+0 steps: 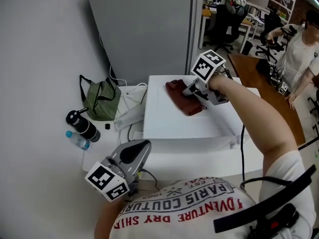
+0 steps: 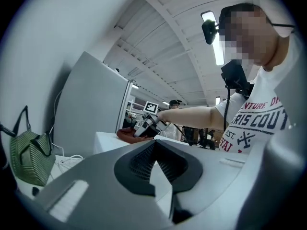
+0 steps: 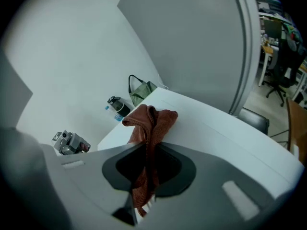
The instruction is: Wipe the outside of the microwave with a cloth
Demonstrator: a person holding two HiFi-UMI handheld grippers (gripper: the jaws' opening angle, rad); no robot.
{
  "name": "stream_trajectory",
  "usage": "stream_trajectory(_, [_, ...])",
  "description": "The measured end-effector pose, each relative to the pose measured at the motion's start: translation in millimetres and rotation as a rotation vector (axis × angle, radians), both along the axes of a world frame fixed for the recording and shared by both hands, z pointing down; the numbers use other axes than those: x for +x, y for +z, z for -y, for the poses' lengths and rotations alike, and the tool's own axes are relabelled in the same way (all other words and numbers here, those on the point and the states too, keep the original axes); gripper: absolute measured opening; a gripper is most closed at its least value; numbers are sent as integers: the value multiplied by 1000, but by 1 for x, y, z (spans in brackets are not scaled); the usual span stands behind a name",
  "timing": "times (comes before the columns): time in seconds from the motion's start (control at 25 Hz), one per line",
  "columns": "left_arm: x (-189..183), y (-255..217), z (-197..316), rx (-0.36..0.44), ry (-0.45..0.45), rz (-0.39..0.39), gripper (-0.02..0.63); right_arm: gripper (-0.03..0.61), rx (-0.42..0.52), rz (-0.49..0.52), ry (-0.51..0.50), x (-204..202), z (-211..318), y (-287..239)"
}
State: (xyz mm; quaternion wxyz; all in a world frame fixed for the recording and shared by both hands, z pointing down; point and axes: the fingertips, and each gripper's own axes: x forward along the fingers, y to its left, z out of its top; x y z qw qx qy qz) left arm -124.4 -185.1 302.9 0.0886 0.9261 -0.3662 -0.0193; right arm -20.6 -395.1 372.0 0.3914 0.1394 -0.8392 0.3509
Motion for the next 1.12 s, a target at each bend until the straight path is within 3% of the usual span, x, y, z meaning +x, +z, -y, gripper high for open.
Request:
stream_trajectory(0.36, [94,0,19,2,198,10,5,40,-14,-15,219,162,2,3])
stream_trajectory(0.6, [146,1,24,-6,302,16,5,40,-22,8,347,241,-5,1])
stream_trajectory(0.84, [168,2,25,-15,347,18,6,40,-36,42,396,265,-11,2])
stream_trajectory(1.12, [158,3,25,-18,322,13,6,39,-28,42,365,248,-11,-15])
